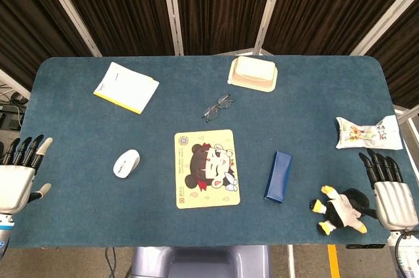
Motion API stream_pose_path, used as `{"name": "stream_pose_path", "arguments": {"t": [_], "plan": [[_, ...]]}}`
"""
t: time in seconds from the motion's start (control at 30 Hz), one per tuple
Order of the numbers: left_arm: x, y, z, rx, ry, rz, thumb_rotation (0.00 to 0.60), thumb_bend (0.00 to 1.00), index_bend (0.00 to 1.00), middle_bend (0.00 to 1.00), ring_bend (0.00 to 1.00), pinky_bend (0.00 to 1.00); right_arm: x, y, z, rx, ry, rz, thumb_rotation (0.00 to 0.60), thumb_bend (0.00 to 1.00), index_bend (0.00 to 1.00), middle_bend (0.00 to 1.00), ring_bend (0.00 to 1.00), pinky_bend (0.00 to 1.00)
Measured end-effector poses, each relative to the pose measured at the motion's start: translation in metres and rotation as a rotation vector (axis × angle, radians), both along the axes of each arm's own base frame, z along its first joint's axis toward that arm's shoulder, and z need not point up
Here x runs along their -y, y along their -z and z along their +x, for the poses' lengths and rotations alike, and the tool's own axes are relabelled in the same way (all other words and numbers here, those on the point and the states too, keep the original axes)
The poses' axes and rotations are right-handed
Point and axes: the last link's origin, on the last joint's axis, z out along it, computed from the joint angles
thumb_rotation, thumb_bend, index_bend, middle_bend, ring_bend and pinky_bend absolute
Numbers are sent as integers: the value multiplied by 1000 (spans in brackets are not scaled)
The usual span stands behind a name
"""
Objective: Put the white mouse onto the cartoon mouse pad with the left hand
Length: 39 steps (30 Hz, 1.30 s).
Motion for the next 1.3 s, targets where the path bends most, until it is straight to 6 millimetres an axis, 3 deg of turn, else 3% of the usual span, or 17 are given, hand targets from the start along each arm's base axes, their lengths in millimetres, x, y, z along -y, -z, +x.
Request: {"name": "stream_pose_path", "arguments": {"t": [1.3], "plan": [[0, 1, 0, -14, 2, -1, 600, 179, 0, 0, 0, 0, 0, 0, 0, -1, 0, 0, 600, 62, 0, 0, 0, 0]]}}
